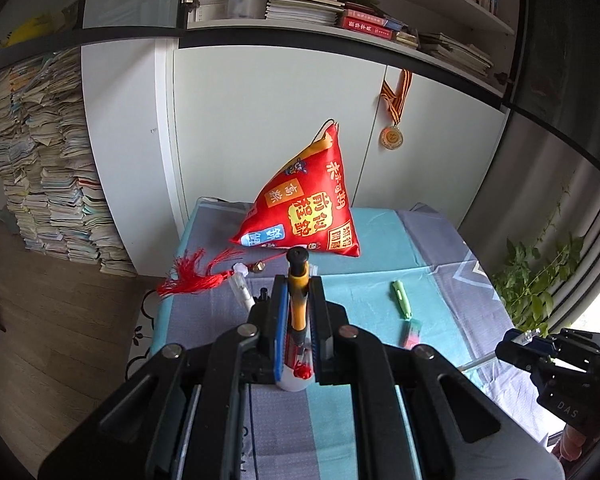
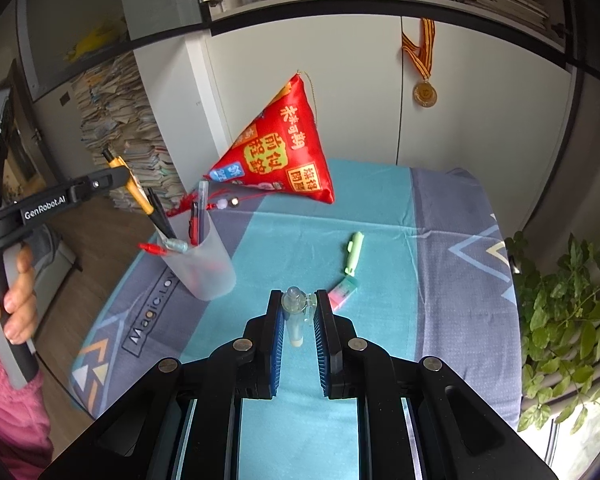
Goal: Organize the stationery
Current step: 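Drop the yellow pencil into the white cup with the left tool while the right tool carries the clear pen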
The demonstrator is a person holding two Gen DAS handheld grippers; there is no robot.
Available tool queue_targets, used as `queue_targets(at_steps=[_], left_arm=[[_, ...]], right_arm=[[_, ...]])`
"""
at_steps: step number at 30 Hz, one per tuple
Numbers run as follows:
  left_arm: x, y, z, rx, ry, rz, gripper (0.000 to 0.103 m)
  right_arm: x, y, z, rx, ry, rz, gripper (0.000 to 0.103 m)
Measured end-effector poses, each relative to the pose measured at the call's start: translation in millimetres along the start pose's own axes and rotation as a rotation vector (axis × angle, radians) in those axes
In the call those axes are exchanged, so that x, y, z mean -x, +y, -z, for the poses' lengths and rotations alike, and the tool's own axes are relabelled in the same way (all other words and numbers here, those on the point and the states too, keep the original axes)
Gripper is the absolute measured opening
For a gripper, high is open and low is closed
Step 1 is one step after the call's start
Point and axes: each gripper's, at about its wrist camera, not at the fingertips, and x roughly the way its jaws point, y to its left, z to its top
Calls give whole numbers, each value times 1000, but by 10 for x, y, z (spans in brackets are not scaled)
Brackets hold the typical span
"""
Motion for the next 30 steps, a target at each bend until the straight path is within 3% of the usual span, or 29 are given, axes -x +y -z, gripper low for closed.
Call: queue_targets(at_steps=[7, 16, 24, 30], left_arm=[[-199, -79, -64, 7, 17, 43, 8], [-564, -138, 84, -13, 119, 45, 8], [-575, -141, 146, -27, 140, 63, 8], [-417, -50, 118, 6, 103, 67, 8]], right_arm=[[-34, 89, -27, 13, 2, -2, 16], [-26, 72, -69, 3, -7, 13, 16], [-65, 146, -182, 9, -19, -9, 16], [-56, 241, -279, 25, -36, -22, 16]])
